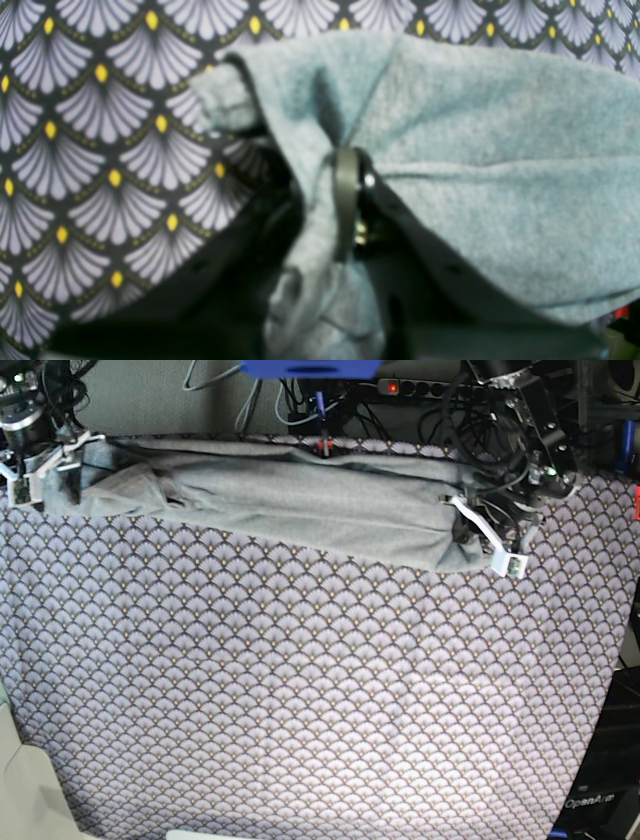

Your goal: Fold the T-shirt properly

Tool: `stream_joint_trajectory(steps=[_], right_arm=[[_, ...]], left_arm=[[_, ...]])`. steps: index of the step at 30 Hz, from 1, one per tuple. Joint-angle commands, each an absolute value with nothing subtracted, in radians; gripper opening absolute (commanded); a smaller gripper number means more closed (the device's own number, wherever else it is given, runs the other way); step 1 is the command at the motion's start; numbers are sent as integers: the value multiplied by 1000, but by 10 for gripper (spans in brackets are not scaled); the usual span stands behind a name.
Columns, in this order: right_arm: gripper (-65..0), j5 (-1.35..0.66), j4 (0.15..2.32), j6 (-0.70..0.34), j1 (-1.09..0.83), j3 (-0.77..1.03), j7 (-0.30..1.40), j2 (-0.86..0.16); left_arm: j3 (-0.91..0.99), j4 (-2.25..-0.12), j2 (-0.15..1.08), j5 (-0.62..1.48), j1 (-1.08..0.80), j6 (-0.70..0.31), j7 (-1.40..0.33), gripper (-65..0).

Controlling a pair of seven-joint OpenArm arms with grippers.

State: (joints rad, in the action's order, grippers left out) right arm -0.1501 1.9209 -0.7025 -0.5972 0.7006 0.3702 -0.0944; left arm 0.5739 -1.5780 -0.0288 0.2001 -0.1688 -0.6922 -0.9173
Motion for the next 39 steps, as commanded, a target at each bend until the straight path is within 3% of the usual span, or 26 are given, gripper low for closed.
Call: stream_joint_trajectory(steps=[1,4,13,17,29,39], right_arm=[[-315,-180,1942,-698,-616,691,349,-105],[-363,-228,1946,-698,-645,653,349,-105],[-593,-236,1939,-698,-648,604,355,-102],[-648,-234,1926,-698,-627,602,355,-102],[-650,-150,1661,-698,-522,605,348,-133],[-650,-148,1643,-698,-509,607,348,-163]], left_arm=[[573,-1583,-25,185,-168,-698,-967,-650],[573,-1583,-24,185,-162,-698,-972,-650],[573,-1583,-22,185,-162,-698,-975,-650],[573,-1584,-22,185,-162,-698,-977,-650],[575,-1584,-22,185,-162,-698,-977,-650],[572,-1692,-28,185,-163,-698,-981,-650]])
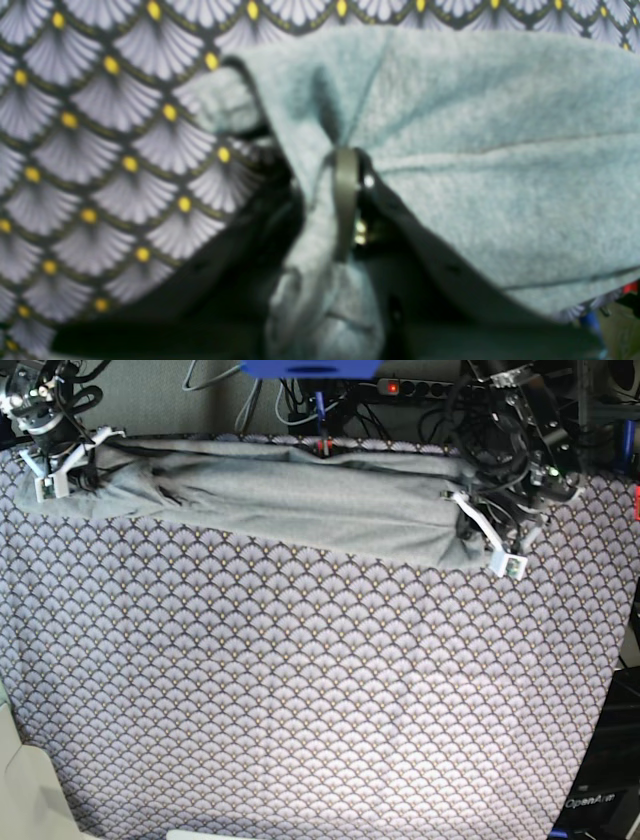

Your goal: Fold the T-shirt properly

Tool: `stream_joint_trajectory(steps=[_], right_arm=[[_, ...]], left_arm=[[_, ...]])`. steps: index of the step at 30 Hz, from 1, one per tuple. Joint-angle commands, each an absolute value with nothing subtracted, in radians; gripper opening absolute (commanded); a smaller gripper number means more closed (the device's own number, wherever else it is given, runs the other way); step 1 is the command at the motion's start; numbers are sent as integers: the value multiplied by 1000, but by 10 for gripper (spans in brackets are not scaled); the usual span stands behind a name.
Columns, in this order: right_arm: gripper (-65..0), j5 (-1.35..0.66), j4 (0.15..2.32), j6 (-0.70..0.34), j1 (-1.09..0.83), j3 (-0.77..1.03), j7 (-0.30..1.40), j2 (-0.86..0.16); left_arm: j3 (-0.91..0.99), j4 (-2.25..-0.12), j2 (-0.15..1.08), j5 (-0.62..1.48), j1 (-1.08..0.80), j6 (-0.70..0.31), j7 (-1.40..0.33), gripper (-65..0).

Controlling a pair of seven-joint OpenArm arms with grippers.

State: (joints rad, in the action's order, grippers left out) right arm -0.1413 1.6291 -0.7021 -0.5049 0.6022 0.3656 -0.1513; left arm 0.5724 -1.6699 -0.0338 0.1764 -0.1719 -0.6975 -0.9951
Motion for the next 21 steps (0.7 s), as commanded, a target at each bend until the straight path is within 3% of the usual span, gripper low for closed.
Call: stream_joint_trajectory(steps=[1,8,21], right_arm=[[-650,-148,1643,-698,-509,604,348,-163],[-650,-148,1643,-698,-507,602,348,-162],[-650,-148,1643,-698,-506,602,348,-162]], left_arm=[[572,-1698,-28,185,-163,-698,-995,-650],[567,-1767,-33,200,-168,-698,-1084,-650],[455,-1948,-58,478,-153,-698,-1334,-650]])
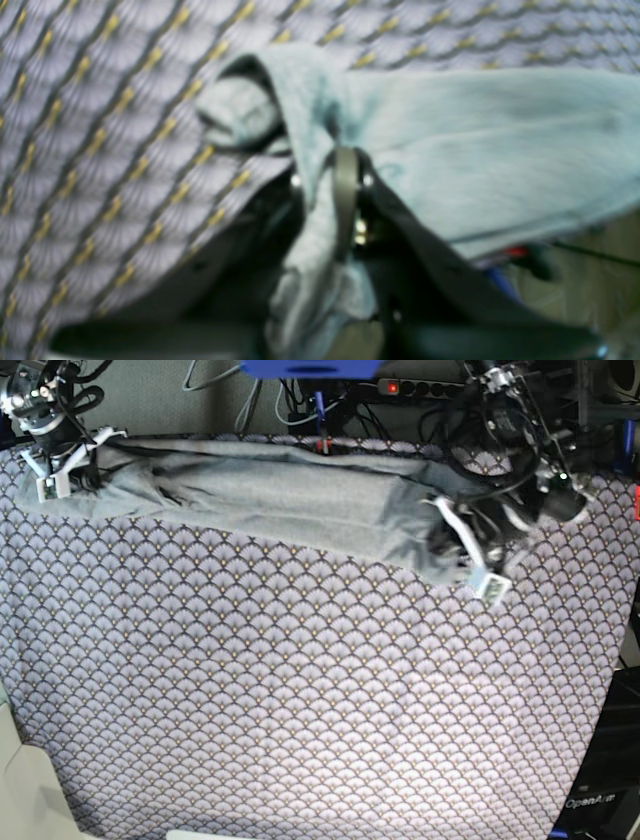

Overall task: Fold the T-shirt properly
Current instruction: 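Carry the strip end with the left gripper over toward the right gripper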

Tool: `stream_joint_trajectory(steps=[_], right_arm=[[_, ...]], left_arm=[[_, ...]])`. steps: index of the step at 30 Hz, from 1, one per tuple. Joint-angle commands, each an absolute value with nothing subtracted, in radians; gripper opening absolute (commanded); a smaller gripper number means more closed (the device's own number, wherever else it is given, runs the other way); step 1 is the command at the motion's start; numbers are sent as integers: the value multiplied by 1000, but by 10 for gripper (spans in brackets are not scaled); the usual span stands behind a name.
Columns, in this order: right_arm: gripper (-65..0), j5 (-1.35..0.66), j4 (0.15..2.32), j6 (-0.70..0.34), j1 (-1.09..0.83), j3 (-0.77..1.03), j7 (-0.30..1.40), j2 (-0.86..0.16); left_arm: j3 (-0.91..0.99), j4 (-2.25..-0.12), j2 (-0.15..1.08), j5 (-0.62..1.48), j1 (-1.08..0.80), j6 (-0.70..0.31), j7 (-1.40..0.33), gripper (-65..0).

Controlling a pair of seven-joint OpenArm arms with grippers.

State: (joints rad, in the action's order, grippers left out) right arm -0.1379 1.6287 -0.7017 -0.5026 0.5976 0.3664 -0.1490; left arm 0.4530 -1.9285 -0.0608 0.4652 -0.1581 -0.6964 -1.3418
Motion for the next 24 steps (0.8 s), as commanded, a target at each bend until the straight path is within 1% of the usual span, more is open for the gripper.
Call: stream_joint_trajectory(steps=[1,7,15,20,24], right_arm=[[-650,-148,1643,-698,-506,602,348,-162],[-650,-147,1643,-698,-506,602,348,-162],[-650,-147,1644,-698,-507,601,348,-163],[-650,-147,1644,-698,-510,601,348,-173],[-650,-147,1643,-698,-512,601,348,-176]], left_arm=[[438,-1952,-58,486,-153,-698,-1334,-650],[300,-1956,-108,507,-147,-698,-1343,-650],[25,-1948,-136,512,-91,-698,-1331,-650],[1,-1946,-136,509,-53,-698,-1331,-650],[-76,-1945,-120,501,-15,-698,-1331,-650]])
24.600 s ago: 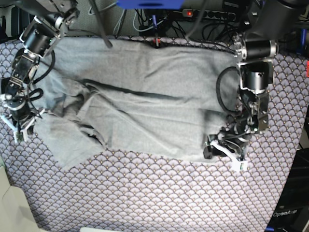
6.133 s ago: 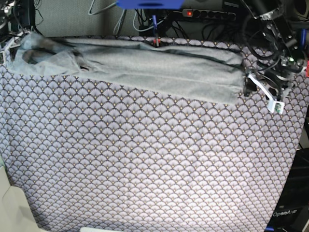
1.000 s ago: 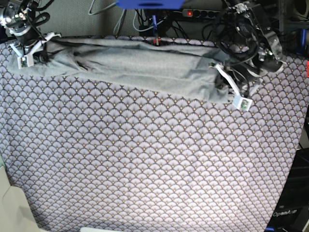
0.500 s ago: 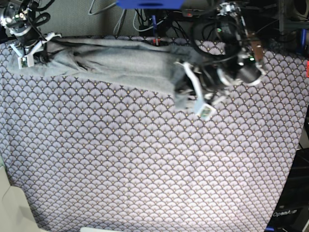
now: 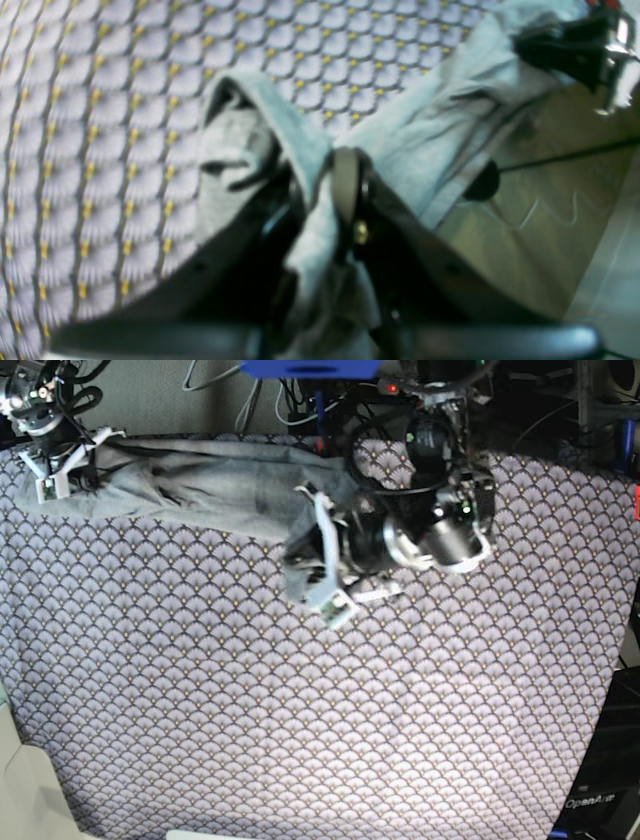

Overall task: Fold the T-shirt properly
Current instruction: 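Carry the strip end with the left gripper over toward the right gripper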

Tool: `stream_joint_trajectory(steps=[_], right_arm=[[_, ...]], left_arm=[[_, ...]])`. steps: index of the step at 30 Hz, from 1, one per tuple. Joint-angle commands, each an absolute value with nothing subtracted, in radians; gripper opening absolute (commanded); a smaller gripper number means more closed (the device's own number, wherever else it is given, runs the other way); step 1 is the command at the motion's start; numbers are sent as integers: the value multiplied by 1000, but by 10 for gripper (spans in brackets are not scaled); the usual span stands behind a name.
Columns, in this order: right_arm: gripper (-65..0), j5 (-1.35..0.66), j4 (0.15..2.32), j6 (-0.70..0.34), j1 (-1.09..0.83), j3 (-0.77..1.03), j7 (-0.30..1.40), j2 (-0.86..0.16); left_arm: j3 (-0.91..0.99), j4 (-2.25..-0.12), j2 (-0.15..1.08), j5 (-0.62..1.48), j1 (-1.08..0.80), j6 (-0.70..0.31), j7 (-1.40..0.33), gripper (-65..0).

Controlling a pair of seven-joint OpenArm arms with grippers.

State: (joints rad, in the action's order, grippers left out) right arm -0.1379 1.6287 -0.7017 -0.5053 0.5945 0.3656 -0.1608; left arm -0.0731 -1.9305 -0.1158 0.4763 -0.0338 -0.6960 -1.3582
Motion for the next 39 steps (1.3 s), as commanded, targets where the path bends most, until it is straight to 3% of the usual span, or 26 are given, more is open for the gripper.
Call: stream_joint_trajectory(steps=[1,9,21,30,39], right_arm=[[-650,-147,1646,-698,-513,601,348,-176],[-650,-147,1644,-698,-513,601,349,-177],[-650,-147,1646,-698,-512,602,349,-177],[-650,-147,1647,-698,-515,602,349,-177],[-650,-147,1649,-698,-512,602,349,-179]], left_arm=[[-101,-1945,-113,501,-4,-698,-1331,-650],[-295,-1945,-58,432,87,-698,-1330,-650],[-541,-1799,-94,337,147,-698,-1260,-650],[-572,-1623,-147,338,154,-698,-1135,-650],[-572,-1593,-157,338,151,-698,-1086,-650]])
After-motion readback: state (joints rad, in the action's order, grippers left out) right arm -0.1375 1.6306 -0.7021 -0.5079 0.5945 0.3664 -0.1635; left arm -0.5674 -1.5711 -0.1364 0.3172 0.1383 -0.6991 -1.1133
